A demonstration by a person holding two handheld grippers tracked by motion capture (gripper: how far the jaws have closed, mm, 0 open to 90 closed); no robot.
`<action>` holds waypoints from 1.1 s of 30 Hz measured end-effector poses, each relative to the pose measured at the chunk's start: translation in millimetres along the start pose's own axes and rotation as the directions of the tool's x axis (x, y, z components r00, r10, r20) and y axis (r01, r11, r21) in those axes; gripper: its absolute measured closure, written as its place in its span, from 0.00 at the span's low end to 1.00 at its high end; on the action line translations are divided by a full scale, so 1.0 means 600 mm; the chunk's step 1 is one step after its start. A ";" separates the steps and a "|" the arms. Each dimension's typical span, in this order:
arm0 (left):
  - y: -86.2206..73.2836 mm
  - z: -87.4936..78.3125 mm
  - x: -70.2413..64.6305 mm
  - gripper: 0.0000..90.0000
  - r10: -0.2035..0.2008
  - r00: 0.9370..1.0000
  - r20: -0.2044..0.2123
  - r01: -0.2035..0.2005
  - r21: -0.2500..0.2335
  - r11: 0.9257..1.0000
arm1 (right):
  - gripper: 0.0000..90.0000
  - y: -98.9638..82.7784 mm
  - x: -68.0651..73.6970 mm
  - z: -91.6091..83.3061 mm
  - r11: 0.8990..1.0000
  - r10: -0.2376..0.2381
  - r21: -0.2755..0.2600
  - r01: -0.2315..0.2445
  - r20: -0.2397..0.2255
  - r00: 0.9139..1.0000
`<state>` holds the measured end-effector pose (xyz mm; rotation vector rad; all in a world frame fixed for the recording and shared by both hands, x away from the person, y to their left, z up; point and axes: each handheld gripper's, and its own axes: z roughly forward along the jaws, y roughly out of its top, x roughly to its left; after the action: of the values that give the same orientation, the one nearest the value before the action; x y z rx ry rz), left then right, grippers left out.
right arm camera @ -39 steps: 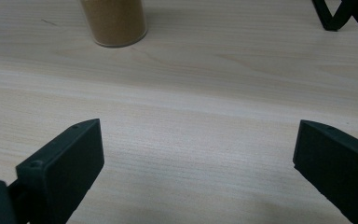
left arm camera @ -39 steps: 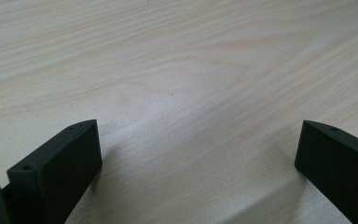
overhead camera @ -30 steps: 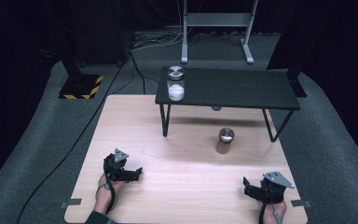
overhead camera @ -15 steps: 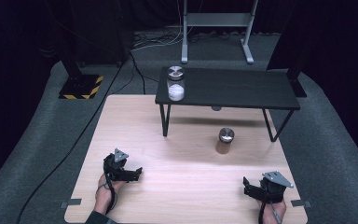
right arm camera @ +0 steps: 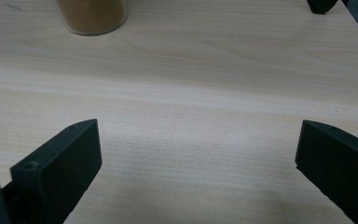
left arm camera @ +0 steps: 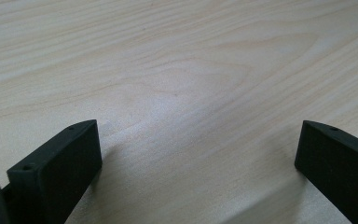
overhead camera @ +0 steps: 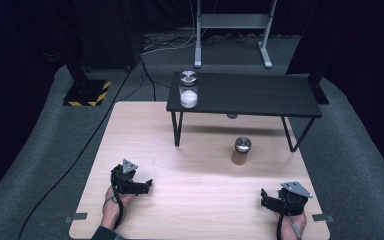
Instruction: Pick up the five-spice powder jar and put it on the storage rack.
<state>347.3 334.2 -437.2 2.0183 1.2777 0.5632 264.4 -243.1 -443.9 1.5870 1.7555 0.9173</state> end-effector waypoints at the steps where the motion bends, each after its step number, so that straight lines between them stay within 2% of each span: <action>1: 0.000 0.000 0.000 0.00 0.000 1.000 0.000 0.000 0.000 1.000 | 0.00 0.001 -0.001 0.000 1.000 0.012 -0.005 -0.012 -0.008 1.000; 3: 0.000 0.000 0.000 0.00 0.001 1.000 0.000 -0.001 0.000 1.000 | 0.00 0.005 0.008 -0.003 1.000 0.011 -0.021 -0.011 0.008 1.000; 6: 0.000 0.000 0.001 0.00 0.004 1.000 0.003 -0.004 0.001 1.000 | 0.00 0.015 0.019 -0.005 0.999 0.011 -0.046 -0.010 0.006 1.000; 12: 0.000 0.000 0.001 0.00 0.004 1.000 0.003 -0.004 0.001 1.000 | 0.00 0.033 0.049 0.008 0.995 -0.019 -0.096 0.021 0.022 1.000; 24: 0.000 0.000 0.001 0.00 0.004 1.000 0.003 -0.004 0.001 1.000 | 0.00 0.067 0.088 0.050 0.989 -0.077 -0.129 0.073 -0.023 0.997; 33: 0.000 0.000 0.001 0.00 0.004 1.000 0.003 -0.004 0.001 1.000 | 0.00 0.085 0.100 0.075 0.987 -0.100 -0.135 0.091 -0.057 0.993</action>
<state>347.5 334.6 -437.1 2.0223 1.2727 0.5607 324.0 -176.5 -427.7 1.3917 1.7597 1.0251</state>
